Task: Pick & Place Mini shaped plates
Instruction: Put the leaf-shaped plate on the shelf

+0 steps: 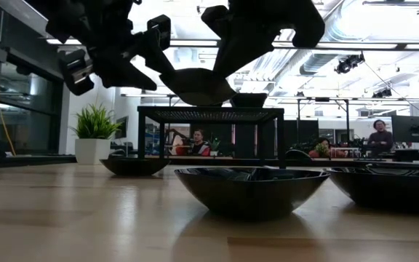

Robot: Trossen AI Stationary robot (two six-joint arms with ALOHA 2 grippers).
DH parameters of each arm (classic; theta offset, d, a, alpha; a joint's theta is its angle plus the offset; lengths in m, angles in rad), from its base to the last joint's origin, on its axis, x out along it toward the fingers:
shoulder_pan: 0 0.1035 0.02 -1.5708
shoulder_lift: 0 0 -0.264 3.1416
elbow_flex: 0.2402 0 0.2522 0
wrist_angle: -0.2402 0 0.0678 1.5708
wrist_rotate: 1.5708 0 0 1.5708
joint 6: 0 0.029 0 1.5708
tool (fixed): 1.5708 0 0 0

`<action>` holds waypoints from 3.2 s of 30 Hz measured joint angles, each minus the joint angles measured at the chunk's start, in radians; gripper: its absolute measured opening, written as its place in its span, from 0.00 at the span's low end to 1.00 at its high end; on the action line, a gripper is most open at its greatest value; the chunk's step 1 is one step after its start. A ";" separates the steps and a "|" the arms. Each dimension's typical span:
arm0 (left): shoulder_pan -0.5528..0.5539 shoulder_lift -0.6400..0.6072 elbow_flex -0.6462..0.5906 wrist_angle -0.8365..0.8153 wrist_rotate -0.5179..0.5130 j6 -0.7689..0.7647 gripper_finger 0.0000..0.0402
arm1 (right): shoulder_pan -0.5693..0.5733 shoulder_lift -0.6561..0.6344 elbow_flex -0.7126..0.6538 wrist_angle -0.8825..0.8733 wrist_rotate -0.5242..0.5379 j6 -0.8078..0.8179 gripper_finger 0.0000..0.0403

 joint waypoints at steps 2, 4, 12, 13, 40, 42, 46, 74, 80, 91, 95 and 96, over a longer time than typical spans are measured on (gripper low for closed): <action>0.000 0.000 0.000 -0.001 0.000 0.000 0.36 | 0.000 0.000 0.000 0.003 0.000 0.000 0.00; 0.000 0.000 0.000 0.000 0.000 0.000 0.30 | 0.000 0.000 0.000 0.007 -0.001 0.000 0.00; 0.000 0.000 0.000 0.000 -0.001 -0.001 0.15 | 0.000 0.000 0.000 0.007 -0.002 0.001 0.00; 0.000 0.000 0.000 0.000 -0.001 -0.002 0.14 | 0.000 0.000 0.000 0.007 -0.002 0.001 0.00; 0.000 0.000 0.000 0.004 0.022 -0.001 0.00 | 0.001 -0.003 0.000 0.005 0.005 0.003 0.05; 0.000 0.000 0.000 0.004 0.022 -0.001 0.00 | 0.000 -0.014 -0.001 -0.006 0.015 0.014 0.11; 0.000 0.000 0.000 -0.002 0.021 -0.001 0.00 | 0.000 -0.052 -0.002 -0.015 0.055 0.053 0.24; 0.142 -0.219 0.034 -0.304 -0.438 0.397 0.00 | 0.003 -0.171 -0.015 -0.159 0.127 0.290 0.44; 0.321 -0.220 0.093 -0.344 -0.291 0.450 0.00 | 0.003 -0.171 -0.015 -0.158 0.127 0.290 0.44; 0.579 -0.214 0.140 -0.392 -0.098 0.324 0.00 | 0.002 -0.171 -0.015 -0.158 0.131 0.289 0.44; 0.605 -0.183 0.140 -0.347 -0.104 0.186 0.00 | 0.000 -0.171 -0.015 -0.149 0.132 0.289 0.44; 0.605 -0.173 0.140 -0.328 -0.118 0.144 0.00 | 0.000 -0.171 -0.015 -0.143 0.132 0.289 0.44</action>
